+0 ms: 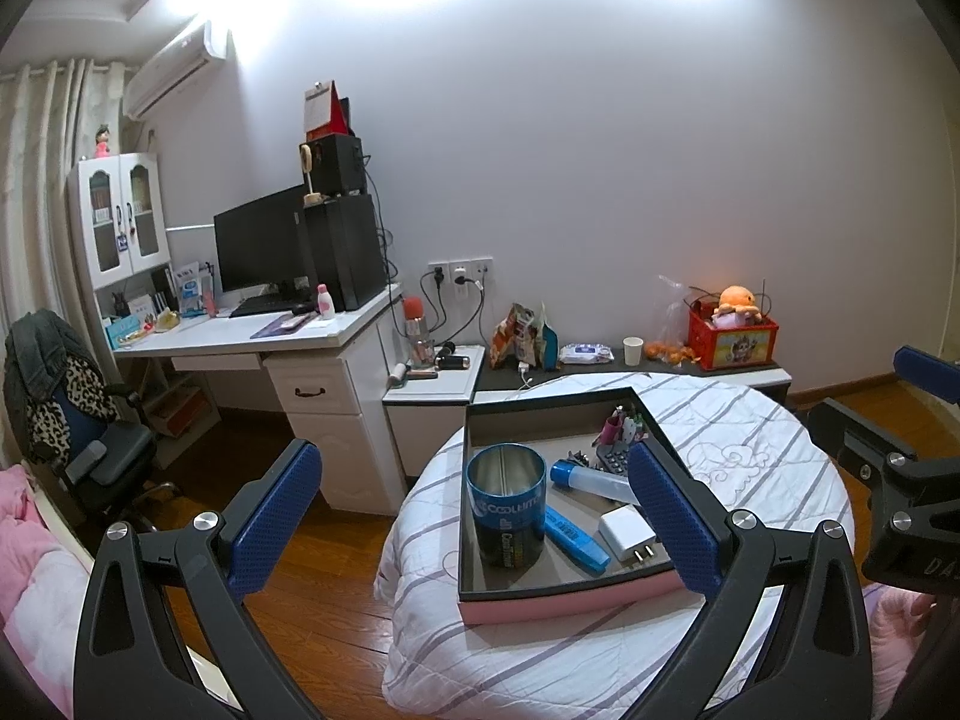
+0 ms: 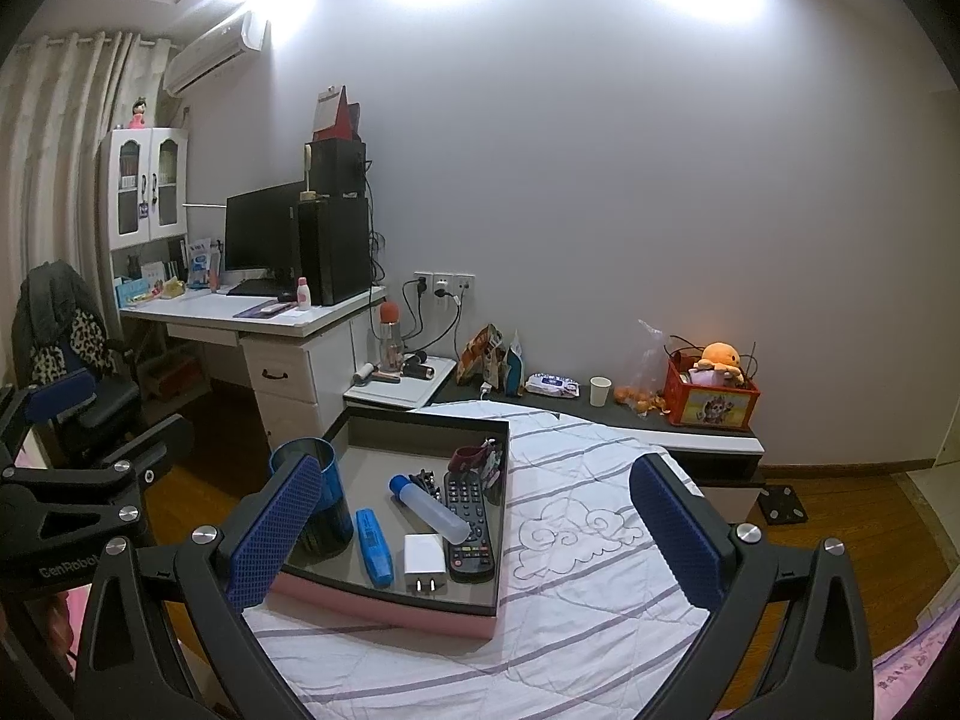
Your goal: Organize rigid objects
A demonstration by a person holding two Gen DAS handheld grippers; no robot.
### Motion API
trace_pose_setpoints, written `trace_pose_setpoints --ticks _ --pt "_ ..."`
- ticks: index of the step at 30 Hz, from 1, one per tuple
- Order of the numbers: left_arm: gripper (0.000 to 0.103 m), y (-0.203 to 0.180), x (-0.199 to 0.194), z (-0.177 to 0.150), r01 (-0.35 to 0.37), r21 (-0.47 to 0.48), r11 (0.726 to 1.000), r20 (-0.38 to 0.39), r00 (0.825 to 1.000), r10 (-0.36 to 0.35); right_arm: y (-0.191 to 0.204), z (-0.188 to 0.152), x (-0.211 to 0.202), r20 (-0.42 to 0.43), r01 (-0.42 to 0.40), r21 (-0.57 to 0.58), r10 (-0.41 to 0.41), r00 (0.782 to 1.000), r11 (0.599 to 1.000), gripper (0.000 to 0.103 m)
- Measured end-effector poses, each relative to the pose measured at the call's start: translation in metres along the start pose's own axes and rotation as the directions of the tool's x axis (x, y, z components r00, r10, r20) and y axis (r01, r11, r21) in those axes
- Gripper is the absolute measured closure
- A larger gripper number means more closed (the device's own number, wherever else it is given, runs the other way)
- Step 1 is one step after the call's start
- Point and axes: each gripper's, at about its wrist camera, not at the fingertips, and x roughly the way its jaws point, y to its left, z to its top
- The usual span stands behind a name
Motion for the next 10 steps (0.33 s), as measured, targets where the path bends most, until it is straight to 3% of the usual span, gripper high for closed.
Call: trace_pose_setpoints --ticks 5,10 --pt "0.000 0.0023 0.0008 -0.0029 -0.016 -0.004 1.000 0.028 0.999 0.016 -0.0009 -0.0005 0.0006 -0.003 0.001 0.001 -0.001 1.000 1.000 0.000" --pt "0.000 0.0068 0.0029 -0.0061 -0.006 -0.009 1.000 0.008 1.000 0.006 -0.0029 -0.0006 0.0014 -0.004 0.002 0.004 -0.002 1.000 1.000 0.000"
